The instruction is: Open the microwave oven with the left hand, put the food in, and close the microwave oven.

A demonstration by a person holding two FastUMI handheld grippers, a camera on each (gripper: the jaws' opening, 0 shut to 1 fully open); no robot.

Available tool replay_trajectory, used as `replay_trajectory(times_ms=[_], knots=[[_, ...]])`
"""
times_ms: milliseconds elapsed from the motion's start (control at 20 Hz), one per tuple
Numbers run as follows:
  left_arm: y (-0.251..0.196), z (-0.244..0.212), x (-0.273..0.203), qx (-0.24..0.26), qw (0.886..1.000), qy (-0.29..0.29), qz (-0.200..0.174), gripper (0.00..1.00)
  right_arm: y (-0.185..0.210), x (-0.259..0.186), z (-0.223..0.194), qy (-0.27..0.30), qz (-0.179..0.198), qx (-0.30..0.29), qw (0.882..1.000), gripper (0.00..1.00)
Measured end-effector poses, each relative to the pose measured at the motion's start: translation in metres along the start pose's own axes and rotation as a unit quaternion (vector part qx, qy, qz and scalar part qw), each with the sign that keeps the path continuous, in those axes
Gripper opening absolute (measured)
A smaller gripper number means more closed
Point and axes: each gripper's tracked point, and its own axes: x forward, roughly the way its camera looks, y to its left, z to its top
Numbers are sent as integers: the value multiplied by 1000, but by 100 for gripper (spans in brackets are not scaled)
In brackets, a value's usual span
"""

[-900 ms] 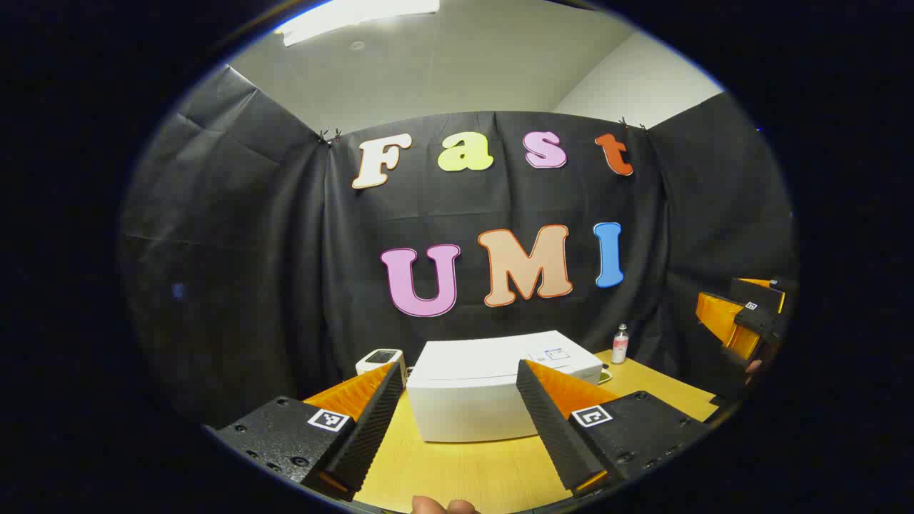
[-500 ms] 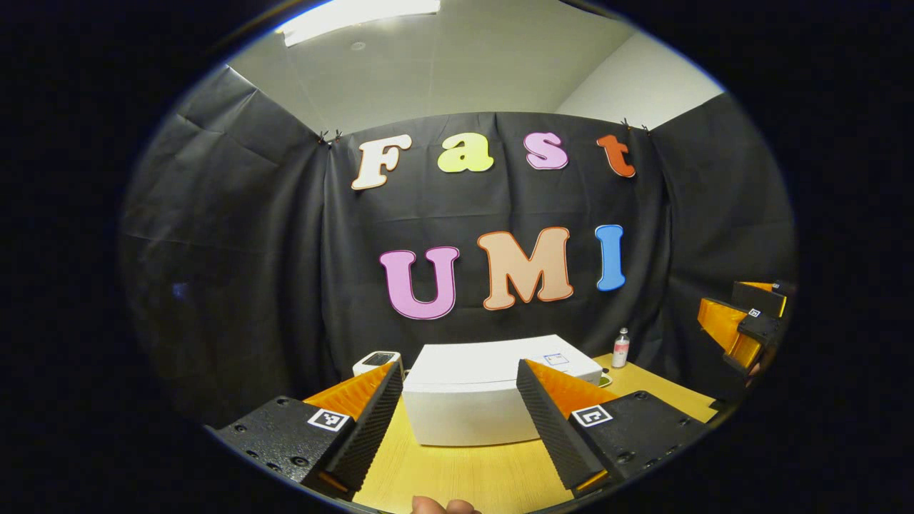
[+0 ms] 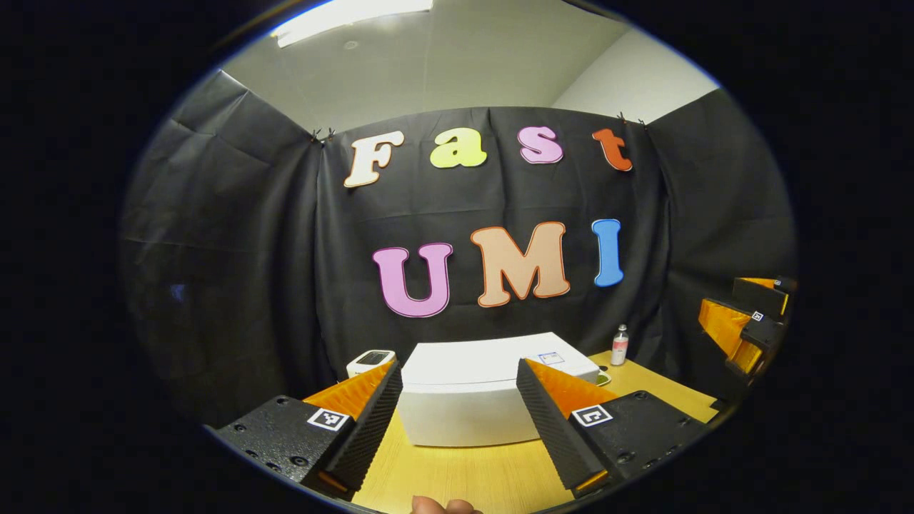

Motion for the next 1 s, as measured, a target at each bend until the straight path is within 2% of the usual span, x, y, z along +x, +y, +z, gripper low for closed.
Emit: replay_trajectory(times_ms=[500,700,1000], knots=[[-15,-8,8,7,1000,5,7,97,-8,11,-1,-5,8,6,1000,95],[-29,-37,19,15,1000,16,-3,97,-16,14,-2,-4,3,7,1000,95],[-75,-92,46,-3,998,42,-40,98,-36,2,-6,10,-5,-4,1000,95]])
